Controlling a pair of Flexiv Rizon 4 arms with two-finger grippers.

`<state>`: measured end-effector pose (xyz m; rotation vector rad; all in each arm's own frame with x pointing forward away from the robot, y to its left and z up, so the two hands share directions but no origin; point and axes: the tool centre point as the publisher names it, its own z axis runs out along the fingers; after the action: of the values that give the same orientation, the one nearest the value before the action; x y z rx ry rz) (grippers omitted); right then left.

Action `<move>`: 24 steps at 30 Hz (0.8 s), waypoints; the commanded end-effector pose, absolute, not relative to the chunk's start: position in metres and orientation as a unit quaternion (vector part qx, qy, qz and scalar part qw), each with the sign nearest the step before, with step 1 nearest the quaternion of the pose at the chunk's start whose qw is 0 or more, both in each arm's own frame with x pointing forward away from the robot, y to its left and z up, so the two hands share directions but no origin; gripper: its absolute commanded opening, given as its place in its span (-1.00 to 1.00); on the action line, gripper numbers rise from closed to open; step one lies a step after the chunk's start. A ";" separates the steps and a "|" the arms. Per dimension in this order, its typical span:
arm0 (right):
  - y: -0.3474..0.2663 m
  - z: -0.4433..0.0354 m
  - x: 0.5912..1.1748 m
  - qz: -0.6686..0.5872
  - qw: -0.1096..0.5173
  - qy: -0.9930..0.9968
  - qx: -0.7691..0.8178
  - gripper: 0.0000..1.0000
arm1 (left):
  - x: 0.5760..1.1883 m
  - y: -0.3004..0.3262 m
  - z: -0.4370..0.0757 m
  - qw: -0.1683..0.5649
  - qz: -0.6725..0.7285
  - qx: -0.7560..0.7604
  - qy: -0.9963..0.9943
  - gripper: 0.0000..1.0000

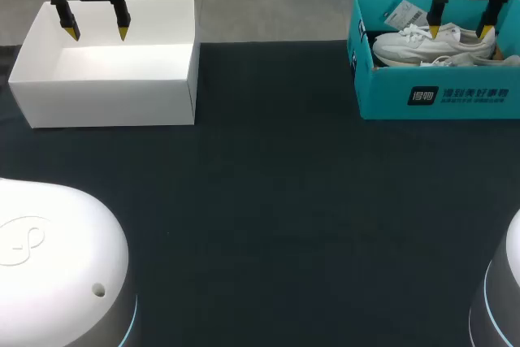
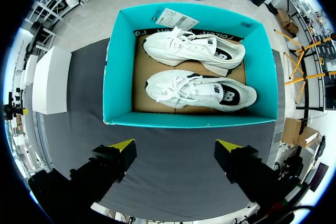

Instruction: Take the shoe out of the shoebox, open the shoe tongue, remove and reinsert the insole, then place the shoe into the shoebox

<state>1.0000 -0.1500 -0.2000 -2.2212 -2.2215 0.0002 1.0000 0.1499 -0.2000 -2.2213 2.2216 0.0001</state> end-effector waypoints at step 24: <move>-0.192 -0.206 1.011 0.005 -0.028 -0.689 -0.724 1.00 | 1.000 0.150 -0.200 0.000 0.000 -0.707 0.707 1.00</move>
<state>1.0100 -0.1785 -0.2044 -2.3168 -2.2062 0.0323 1.0000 0.1499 -0.2000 -2.2212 2.2217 0.0001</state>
